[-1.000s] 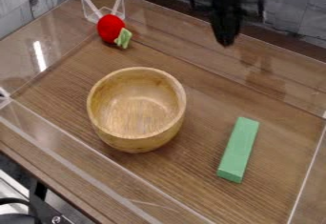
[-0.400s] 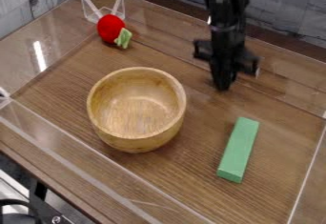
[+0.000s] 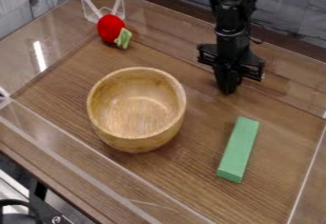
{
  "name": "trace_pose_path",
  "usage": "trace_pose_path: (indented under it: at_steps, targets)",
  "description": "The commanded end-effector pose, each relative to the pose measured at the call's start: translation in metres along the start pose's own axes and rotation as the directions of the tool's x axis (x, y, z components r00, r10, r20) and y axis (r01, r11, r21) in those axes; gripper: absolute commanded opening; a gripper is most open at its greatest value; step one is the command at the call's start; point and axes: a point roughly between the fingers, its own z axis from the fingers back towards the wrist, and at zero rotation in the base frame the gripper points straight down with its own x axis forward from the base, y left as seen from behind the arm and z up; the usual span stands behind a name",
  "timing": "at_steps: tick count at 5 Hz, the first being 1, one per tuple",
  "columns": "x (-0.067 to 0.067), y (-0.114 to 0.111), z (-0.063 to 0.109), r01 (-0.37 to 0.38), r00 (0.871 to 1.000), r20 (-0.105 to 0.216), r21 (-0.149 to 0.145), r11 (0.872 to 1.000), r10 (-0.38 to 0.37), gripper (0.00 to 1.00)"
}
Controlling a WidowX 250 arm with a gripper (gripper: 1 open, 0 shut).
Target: Move the red fruit to the right side of the table
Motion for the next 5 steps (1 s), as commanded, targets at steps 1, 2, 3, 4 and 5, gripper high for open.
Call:
trace_pose_path:
  at_steps: [1,2,3,4,5]
  targets:
    - [0.003,0.0,0.011,0.063,0.998,0.01,-0.007,0.998,-0.063,1.0]
    - [0.005,0.005,0.022,0.11,0.994,0.01,-0.015,0.994,-0.11,0.0]
    - [0.009,0.001,0.035,0.124,0.992,0.021,-0.02,0.992,-0.124,0.0]
    - [0.013,-0.005,0.04,0.142,0.99,0.017,-0.027,0.99,-0.141,1.0]
    - [0.012,0.004,0.044,0.117,0.993,0.012,-0.021,0.993,-0.117,0.0]
